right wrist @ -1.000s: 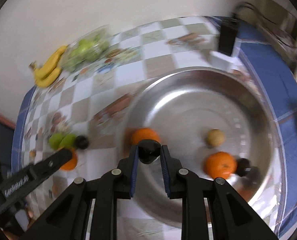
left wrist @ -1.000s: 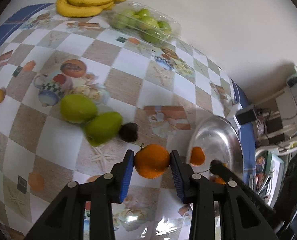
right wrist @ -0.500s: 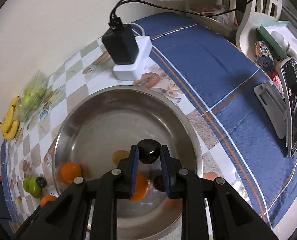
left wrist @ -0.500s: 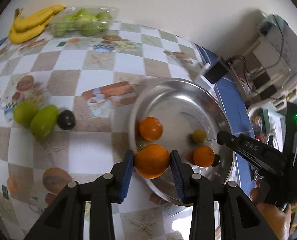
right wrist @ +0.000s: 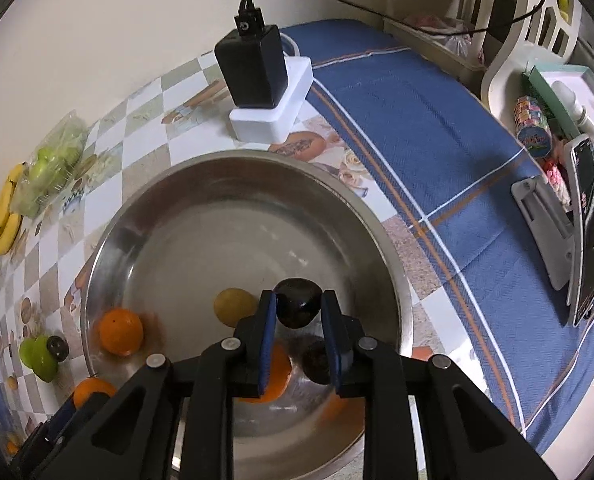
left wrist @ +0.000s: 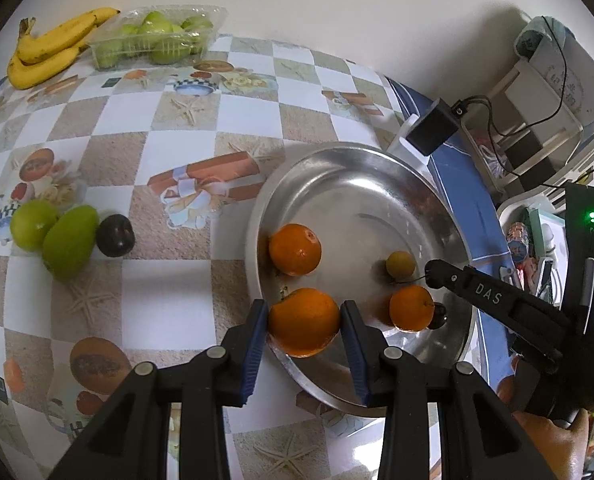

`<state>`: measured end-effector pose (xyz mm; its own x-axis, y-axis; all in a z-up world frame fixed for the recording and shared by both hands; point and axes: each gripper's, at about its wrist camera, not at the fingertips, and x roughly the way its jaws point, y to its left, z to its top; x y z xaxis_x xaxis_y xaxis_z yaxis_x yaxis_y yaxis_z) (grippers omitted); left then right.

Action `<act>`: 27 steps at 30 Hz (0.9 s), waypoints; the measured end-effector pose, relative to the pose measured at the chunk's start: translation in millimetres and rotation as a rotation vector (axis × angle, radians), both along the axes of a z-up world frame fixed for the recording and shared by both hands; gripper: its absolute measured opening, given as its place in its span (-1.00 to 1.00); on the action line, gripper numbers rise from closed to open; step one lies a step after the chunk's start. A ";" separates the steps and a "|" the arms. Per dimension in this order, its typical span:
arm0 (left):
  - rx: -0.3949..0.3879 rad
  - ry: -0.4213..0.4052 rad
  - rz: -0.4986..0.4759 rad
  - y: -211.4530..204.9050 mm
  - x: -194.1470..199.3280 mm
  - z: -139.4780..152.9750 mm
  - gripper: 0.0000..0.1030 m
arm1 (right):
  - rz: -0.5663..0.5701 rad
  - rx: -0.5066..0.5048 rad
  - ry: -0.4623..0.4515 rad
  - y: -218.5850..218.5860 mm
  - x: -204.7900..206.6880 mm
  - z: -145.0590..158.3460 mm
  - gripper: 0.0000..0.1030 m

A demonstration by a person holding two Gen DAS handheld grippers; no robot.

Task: Organize fruits
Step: 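Carry the plum with the right tool while the left tool carries the orange over the bowl, then open the right tool to drop the plum while the left tool releases the orange into the bowl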

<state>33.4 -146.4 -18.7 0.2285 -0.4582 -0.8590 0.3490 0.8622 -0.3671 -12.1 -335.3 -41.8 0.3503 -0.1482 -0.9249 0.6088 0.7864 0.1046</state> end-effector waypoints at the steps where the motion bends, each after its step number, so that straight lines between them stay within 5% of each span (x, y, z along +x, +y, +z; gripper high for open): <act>1: 0.000 0.004 -0.003 -0.5 -0.2 -1.1 -0.23 | 0.000 0.003 0.004 0.1 0.0 -1.2 -0.54; 17: -0.016 0.001 -0.014 0.1 -0.2 0.6 -0.10 | 0.006 -0.044 0.064 2.4 5.9 -2.5 -0.32; 22: -0.024 -0.010 0.000 4.4 2.0 6.2 -0.07 | 0.012 -0.059 0.042 4.8 6.1 4.9 0.19; 27: 0.008 -0.013 0.065 16.0 8.1 8.3 0.34 | 0.021 -0.064 0.013 8.9 5.8 13.5 0.45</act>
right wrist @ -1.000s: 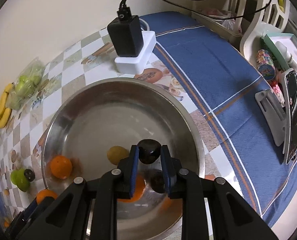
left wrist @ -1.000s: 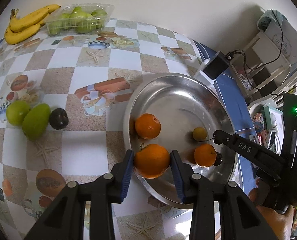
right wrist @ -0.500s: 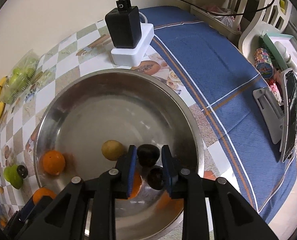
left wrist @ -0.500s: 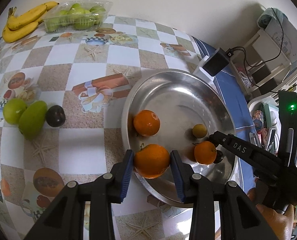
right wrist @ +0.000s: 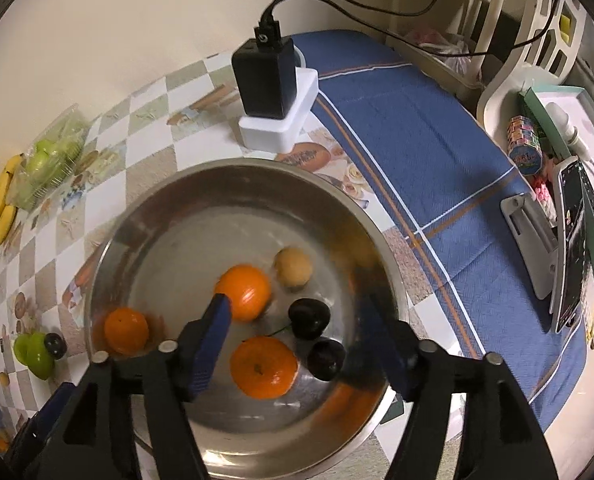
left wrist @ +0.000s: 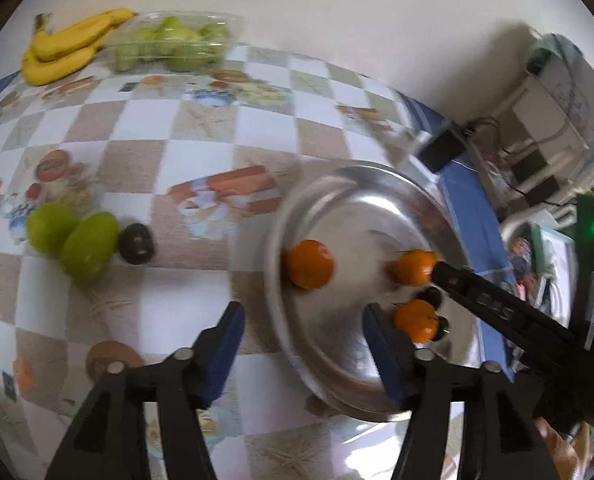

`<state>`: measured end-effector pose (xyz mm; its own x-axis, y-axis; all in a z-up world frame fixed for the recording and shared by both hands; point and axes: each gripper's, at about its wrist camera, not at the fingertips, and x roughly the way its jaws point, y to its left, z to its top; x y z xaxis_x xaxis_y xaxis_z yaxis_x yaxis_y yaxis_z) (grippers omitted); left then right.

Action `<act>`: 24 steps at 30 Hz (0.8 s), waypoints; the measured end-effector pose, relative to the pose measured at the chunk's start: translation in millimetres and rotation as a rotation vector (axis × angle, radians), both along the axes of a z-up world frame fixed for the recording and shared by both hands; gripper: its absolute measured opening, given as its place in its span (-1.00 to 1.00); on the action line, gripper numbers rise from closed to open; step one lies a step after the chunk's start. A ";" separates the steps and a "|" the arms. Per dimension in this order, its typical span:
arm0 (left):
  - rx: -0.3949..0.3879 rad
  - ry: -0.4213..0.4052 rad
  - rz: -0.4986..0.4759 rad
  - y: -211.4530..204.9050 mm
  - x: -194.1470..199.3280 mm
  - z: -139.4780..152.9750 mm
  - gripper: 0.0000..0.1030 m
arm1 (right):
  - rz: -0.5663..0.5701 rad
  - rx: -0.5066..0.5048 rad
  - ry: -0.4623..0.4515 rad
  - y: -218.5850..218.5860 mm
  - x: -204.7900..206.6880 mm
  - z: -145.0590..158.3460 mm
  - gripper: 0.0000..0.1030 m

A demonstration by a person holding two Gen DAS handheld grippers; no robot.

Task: Organize fruits
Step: 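Open the right tool to drop the plum while the left tool releases the orange into the bowl, then move the right tool to another dark plum while the left tool approaches a green mango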

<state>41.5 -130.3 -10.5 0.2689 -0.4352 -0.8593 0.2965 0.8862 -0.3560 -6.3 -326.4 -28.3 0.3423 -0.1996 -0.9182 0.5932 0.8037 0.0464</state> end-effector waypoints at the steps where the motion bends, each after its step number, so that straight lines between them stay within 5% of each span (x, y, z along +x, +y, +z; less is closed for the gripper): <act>1: 0.017 0.000 0.018 3.2 2.0 -0.7 0.36 | 0.003 0.002 -0.003 0.9 0.2 0.7 0.46; 8: 0.166 0.021 0.181 34.8 14.2 -11.7 0.58 | 0.036 0.042 -0.011 10.4 4.7 -1.2 0.56; 12: 0.214 -0.015 0.258 51.3 16.8 -8.6 0.89 | 0.069 0.056 -0.006 19.6 8.0 -2.6 0.70; 24: 0.255 -0.061 0.408 92.2 28.1 2.5 1.00 | 0.210 0.083 -0.018 62.6 17.4 -1.1 0.96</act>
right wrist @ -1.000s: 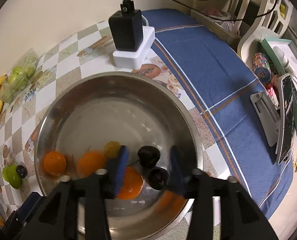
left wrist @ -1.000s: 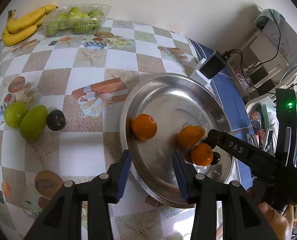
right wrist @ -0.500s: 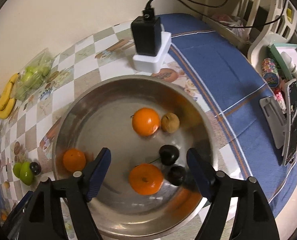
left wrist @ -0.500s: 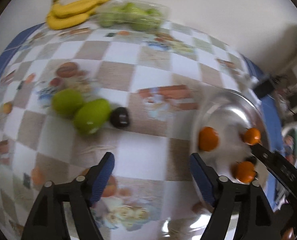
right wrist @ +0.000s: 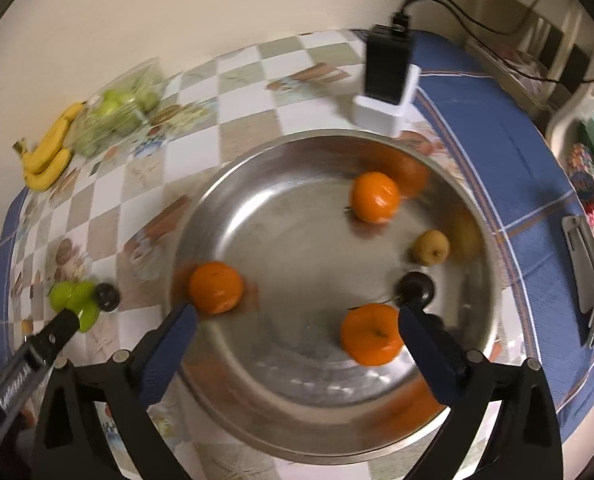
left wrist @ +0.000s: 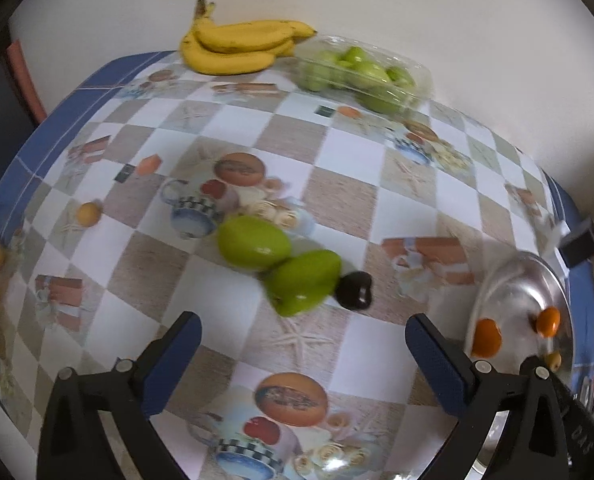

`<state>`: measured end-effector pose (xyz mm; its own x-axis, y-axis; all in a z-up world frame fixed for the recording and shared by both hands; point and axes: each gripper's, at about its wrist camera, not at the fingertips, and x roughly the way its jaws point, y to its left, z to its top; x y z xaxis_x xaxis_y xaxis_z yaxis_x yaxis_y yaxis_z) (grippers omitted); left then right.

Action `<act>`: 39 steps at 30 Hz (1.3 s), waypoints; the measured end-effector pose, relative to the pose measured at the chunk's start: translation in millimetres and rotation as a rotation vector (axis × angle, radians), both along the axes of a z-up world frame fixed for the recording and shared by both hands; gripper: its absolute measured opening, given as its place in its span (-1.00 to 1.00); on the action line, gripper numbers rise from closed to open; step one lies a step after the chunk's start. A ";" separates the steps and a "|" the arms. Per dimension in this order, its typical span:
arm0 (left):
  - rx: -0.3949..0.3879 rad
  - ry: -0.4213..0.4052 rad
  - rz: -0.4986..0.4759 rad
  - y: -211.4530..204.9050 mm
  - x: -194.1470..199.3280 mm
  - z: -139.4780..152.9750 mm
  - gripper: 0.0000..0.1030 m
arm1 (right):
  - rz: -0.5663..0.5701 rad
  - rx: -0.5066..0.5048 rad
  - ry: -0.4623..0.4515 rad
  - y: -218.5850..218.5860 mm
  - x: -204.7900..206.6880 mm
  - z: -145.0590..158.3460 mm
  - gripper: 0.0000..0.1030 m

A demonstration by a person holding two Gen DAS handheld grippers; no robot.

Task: Organize fruits
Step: 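Move the right tool to another dark plum while the left tool approaches a green mango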

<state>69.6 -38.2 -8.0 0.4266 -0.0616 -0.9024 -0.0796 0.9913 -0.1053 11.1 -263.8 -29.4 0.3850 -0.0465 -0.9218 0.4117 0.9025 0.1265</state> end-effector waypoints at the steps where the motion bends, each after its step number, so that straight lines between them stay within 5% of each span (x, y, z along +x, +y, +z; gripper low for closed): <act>1: 0.005 -0.003 0.007 3.1 1.2 0.7 1.00 | 0.012 -0.004 0.001 3.5 0.9 0.3 0.96; 13: 0.018 -0.073 0.140 72.2 15.6 17.8 1.00 | 0.141 0.044 -0.036 44.5 9.3 4.7 0.96; 21: 0.031 -0.093 0.168 99.9 23.5 18.8 1.00 | 0.212 0.112 -0.158 70.8 16.9 16.9 0.96; 31: -0.046 -0.071 0.152 108.5 34.6 10.6 1.00 | 0.275 0.174 -0.215 99.7 38.5 20.5 0.97; 39: -0.094 -0.094 0.183 121.0 40.1 7.0 1.00 | 0.320 0.142 -0.175 123.3 59.7 8.3 0.96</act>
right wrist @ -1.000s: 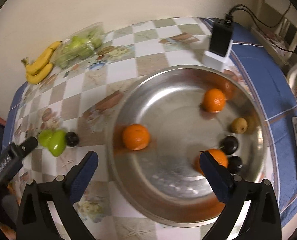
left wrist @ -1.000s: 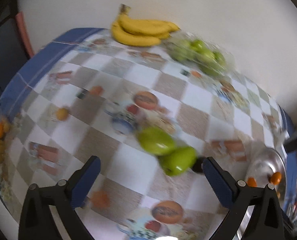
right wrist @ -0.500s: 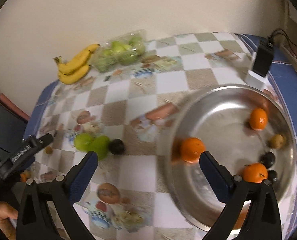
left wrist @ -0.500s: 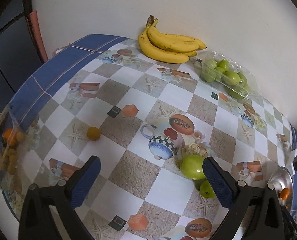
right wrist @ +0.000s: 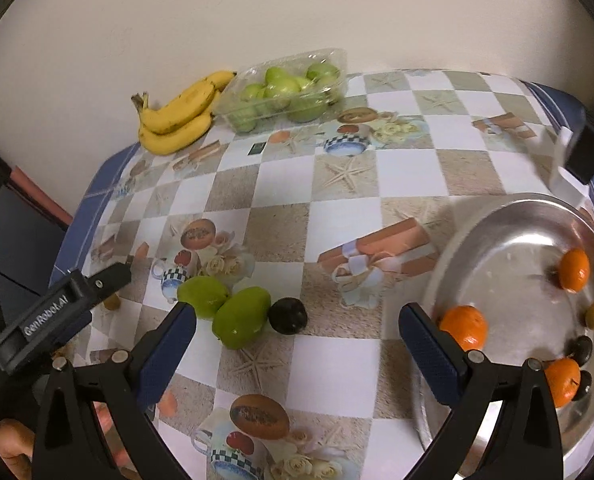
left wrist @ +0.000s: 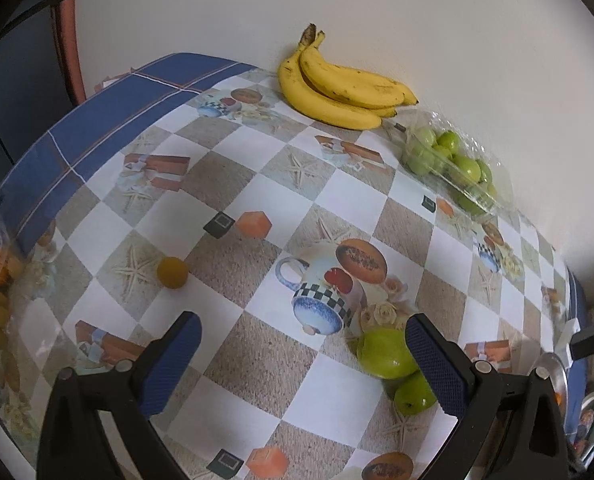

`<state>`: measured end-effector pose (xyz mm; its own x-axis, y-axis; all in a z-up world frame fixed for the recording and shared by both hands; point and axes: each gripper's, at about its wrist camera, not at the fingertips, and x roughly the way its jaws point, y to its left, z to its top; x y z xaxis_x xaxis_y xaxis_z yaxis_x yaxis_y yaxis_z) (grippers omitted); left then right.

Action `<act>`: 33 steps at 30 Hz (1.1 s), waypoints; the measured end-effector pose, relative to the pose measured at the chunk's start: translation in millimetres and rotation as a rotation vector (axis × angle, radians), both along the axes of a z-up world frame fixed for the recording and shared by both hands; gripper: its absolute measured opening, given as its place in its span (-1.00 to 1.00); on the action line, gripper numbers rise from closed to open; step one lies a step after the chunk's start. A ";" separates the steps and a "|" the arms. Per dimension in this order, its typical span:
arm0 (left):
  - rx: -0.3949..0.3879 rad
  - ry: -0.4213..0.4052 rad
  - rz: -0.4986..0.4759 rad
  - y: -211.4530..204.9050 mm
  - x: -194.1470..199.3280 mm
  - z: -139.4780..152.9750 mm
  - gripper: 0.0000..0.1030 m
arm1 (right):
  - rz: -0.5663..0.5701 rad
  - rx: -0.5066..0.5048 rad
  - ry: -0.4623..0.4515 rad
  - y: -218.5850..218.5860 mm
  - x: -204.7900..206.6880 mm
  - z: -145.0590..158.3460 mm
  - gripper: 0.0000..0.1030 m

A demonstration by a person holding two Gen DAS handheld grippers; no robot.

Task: Organize fruits
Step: 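Move the right tool to another dark plum while the left tool approaches a green mango, then grasp the dark plum with the right tool while the left tool closes on the green mango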

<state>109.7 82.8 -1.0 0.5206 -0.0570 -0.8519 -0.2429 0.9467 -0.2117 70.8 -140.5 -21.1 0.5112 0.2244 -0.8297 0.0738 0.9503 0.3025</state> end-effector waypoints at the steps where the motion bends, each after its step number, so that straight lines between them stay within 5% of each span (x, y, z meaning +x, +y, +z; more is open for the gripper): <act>1: -0.012 -0.003 0.001 1.1 0.8 -0.9 1.00 | 0.008 -0.006 0.007 2.9 3.0 -2.9 0.96; 7: -0.066 -0.002 -0.028 -0.3 5.7 -6.8 1.00 | 0.032 -0.022 0.027 9.2 12.2 -13.3 0.90; 11: -0.099 0.011 -0.064 -6.3 9.2 -12.2 1.00 | 0.034 0.006 0.055 7.9 16.9 -23.0 0.37; 18: -0.153 -0.036 -0.091 -12.6 11.7 -7.5 1.00 | 0.037 0.015 0.090 6.0 19.7 -33.5 -0.10; 27: -0.127 -0.077 -0.159 -30.5 11.7 0.7 1.00 | 0.052 0.022 0.117 9.5 20.2 -42.0 -0.36; 33: -0.147 -0.029 -0.165 -36.3 14.0 -8.0 0.97 | 0.048 0.032 0.121 9.0 21.1 -44.0 -0.40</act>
<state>123.7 46.4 -9.0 0.5181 -0.2664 -0.8127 -0.0787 0.9314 -0.3555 91.9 -131.4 -65.1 0.3960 0.2734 -0.8766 0.0658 0.9438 0.3240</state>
